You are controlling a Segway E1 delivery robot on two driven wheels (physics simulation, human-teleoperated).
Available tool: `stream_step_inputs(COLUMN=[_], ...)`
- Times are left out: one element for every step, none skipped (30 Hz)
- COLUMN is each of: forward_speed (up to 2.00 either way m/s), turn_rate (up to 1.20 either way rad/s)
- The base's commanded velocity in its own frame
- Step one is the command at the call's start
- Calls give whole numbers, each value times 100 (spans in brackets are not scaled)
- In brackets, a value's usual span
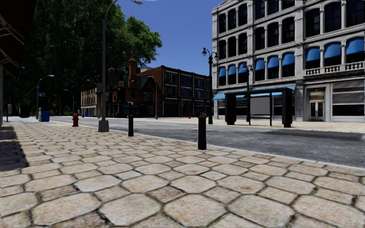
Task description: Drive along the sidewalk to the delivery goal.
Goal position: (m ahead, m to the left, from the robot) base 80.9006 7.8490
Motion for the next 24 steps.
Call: stream_step_inputs(forward_speed=[200, 200, 200, 200, 200, 200, 200, 200, 200, 200, 200, 200, 200, 200, 200, 200, 200, 200, 200, 200, 200, 200, 200, 200], turn_rate=[48, 48, 48, 48, 48, 48, 48, 48, 48, 48, 48, 48, 48, 48, 48, 48, 48, 48, 48, 48, 48, 48, 48, 48])
